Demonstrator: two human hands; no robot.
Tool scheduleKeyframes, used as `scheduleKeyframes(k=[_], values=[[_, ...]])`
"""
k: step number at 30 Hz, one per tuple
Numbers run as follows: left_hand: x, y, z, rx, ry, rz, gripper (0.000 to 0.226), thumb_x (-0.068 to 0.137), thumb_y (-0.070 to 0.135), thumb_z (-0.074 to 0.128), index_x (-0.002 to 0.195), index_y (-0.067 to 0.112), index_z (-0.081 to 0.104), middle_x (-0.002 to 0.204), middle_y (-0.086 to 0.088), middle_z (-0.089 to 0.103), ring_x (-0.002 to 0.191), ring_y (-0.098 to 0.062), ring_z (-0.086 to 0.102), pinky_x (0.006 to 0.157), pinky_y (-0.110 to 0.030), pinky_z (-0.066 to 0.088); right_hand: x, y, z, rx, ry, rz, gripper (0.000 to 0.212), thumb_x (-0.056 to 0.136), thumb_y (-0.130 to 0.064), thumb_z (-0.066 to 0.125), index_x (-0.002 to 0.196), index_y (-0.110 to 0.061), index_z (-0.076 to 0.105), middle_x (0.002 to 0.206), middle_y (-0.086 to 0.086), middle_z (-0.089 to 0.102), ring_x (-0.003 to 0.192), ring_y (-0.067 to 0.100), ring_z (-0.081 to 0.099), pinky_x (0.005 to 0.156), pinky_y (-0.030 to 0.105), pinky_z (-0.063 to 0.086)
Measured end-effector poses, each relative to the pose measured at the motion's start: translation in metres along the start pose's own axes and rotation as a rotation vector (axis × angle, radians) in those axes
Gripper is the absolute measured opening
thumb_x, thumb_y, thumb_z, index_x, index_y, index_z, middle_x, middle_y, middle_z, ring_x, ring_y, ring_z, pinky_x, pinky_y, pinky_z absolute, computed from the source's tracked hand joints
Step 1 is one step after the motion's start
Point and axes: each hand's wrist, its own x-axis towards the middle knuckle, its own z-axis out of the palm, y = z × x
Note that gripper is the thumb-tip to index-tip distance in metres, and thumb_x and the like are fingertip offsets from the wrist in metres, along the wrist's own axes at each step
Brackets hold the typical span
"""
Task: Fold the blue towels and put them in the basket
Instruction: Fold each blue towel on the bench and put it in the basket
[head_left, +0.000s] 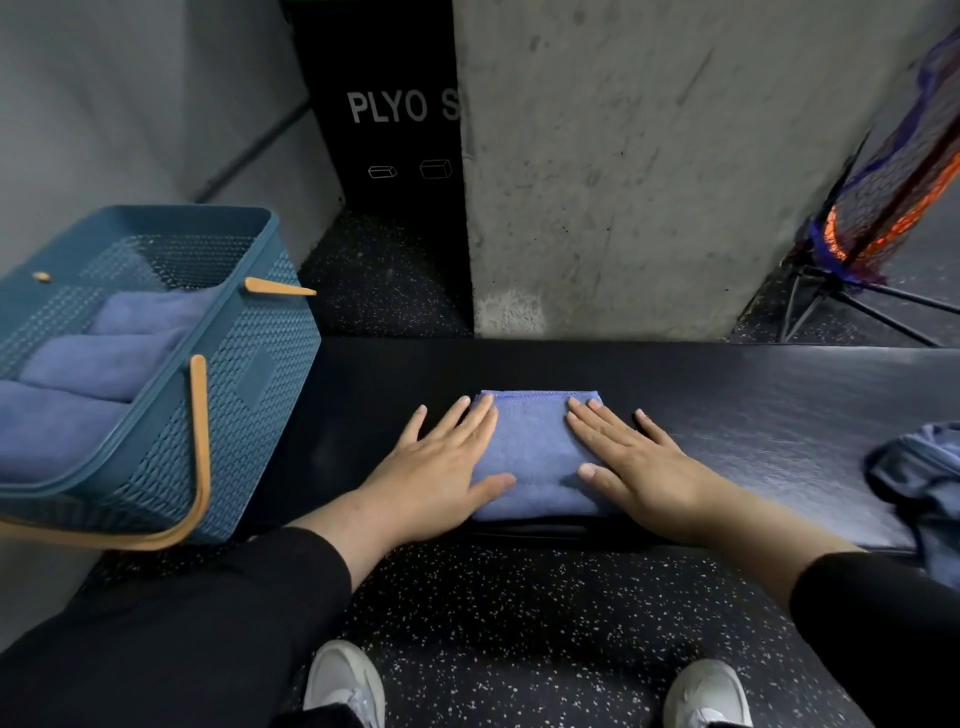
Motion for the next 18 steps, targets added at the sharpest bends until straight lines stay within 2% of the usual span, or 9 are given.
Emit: scheduleKeyframes(k=[2, 4, 6, 8, 10, 13, 16, 18], values=[[-0.005, -0.006, 0.000, 0.004, 0.138, 0.026, 0.081, 0.095, 0.069, 0.012, 0.160, 0.020, 0.019, 0.168, 0.008, 0.003, 0.154, -0.005, -0.003, 0.125, -0.045, -0.001, -0.008, 0.007, -0.004, 0.035, 0.112, -0.058, 0.087, 0.085, -0.083, 0.009, 0.156, -0.034, 0.024, 0.163, -0.021, 0.011, 0.148, -0.009, -0.001, 0.124, 0.044, 0.011], [-0.012, -0.010, 0.003, 0.019, 0.311, 0.096, 0.077, 0.096, 0.068, 0.019, 0.149, 0.019, 0.045, 0.161, 0.004, 0.035, 0.151, -0.008, 0.022, 0.124, -0.043, 0.012, -0.016, 0.013, 0.000, -0.020, 0.236, -0.153, 0.074, 0.086, -0.082, 0.035, 0.142, -0.035, 0.046, 0.154, -0.015, 0.037, 0.146, 0.001, 0.026, 0.117, 0.045, 0.029], [-0.020, -0.011, 0.009, 0.034, 0.397, 0.181, 0.068, 0.095, 0.068, 0.032, 0.139, 0.022, 0.056, 0.148, 0.004, 0.052, 0.141, -0.012, 0.041, 0.119, -0.043, 0.025, -0.022, 0.015, 0.008, -0.062, 0.263, -0.221, 0.072, 0.082, -0.080, 0.049, 0.137, -0.034, 0.051, 0.146, -0.011, 0.044, 0.141, 0.010, 0.035, 0.112, 0.039, 0.033], [-0.024, -0.006, 0.014, 0.057, 0.372, 0.214, 0.069, 0.092, 0.071, 0.037, 0.139, 0.024, 0.054, 0.148, 0.003, 0.049, 0.139, -0.015, 0.042, 0.119, -0.044, 0.026, -0.024, 0.011, 0.016, -0.093, 0.251, -0.233, 0.070, 0.083, -0.073, 0.054, 0.138, -0.031, 0.051, 0.146, -0.011, 0.043, 0.143, 0.011, 0.034, 0.111, 0.036, 0.032], [-0.026, 0.002, 0.015, 0.057, 0.317, 0.182, 0.077, 0.090, 0.075, 0.034, 0.146, 0.024, 0.047, 0.155, 0.002, 0.040, 0.145, -0.015, 0.033, 0.122, -0.046, 0.021, -0.023, 0.005, 0.018, -0.082, 0.270, -0.210, 0.058, 0.086, -0.061, 0.056, 0.137, -0.032, 0.051, 0.144, -0.014, 0.045, 0.141, 0.009, 0.036, 0.107, 0.036, 0.036], [-0.025, 0.010, 0.013, 0.058, 0.326, 0.151, 0.082, 0.087, 0.078, 0.037, 0.147, 0.023, 0.045, 0.155, 0.002, 0.040, 0.146, -0.015, 0.032, 0.121, -0.048, 0.022, -0.020, -0.006, 0.008, -0.029, 0.342, -0.163, 0.037, 0.092, -0.048, 0.047, 0.124, -0.032, 0.058, 0.130, -0.018, 0.057, 0.124, 0.006, 0.052, 0.097, 0.033, 0.040], [-0.023, 0.013, 0.014, 0.024, 0.438, 0.171, 0.061, 0.084, 0.064, 0.057, 0.130, 0.025, 0.059, 0.133, 0.008, 0.059, 0.128, -0.012, 0.051, 0.112, -0.037, 0.034, -0.022, -0.011, -0.003, 0.000, 0.358, -0.131, 0.029, 0.095, -0.046, 0.041, 0.113, -0.032, 0.059, 0.108, -0.022, 0.063, 0.100, 0.004, 0.058, 0.095, 0.030, 0.036], [-0.020, 0.012, 0.011, -0.085, 0.461, 0.146, 0.039, 0.082, 0.049, 0.058, 0.113, 0.026, 0.064, 0.113, 0.013, 0.066, 0.111, -0.012, 0.060, 0.102, -0.031, 0.036, -0.024, -0.013, -0.007, 0.025, 0.315, -0.118, 0.032, 0.093, -0.055, 0.040, 0.113, -0.035, 0.056, 0.105, -0.023, 0.062, 0.098, 0.001, 0.056, 0.095, 0.028, 0.035]])
